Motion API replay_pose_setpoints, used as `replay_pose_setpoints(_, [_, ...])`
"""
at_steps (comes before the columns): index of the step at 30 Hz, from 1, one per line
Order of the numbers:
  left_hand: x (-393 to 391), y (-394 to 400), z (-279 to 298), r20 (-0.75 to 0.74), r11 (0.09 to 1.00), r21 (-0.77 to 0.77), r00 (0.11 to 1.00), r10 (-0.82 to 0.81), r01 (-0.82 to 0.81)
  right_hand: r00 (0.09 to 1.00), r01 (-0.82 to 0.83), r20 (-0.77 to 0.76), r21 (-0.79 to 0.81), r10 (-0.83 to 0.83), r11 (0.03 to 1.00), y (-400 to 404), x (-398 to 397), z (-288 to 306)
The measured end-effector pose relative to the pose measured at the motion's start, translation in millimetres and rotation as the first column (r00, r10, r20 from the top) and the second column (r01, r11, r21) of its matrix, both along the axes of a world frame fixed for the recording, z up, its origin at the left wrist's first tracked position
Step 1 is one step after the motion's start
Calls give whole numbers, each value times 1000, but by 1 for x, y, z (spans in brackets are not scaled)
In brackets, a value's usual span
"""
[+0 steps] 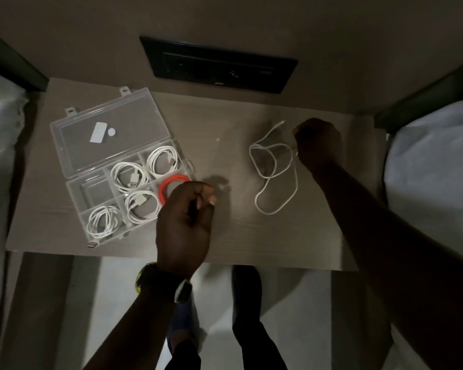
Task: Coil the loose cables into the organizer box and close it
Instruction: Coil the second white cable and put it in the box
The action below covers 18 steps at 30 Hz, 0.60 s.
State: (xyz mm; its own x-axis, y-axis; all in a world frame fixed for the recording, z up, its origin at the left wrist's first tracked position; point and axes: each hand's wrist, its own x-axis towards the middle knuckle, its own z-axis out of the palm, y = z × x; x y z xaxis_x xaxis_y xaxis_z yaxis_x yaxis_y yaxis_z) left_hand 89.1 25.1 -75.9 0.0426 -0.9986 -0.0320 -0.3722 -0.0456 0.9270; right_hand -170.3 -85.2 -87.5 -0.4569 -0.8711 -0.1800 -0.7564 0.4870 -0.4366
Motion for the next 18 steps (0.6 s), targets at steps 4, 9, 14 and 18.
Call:
replay_pose_setpoints(4, [-26, 0, 3, -24, 998, 39, 999, -41, 42, 998, -56, 38, 130, 51, 990, -22, -12, -6])
replay_pose_setpoints(9, [-51, 4, 2, -29, 994, 65, 996, -86, 88, 983, 2, 176, 240, -46, 971, -34, -13, -24])
replay_pose_setpoints(14, [-66, 8, -3, -56, 985, 112, 991, -125, 131, 996, 27, 83, 188, -43, 982, -53, 1, -40])
replay_pose_setpoints(18, [-71, 0, 0, -60, 984, 125, 991, -123, 130, 965, -121, 241, 65, 103, 990, -52, -2, -35])
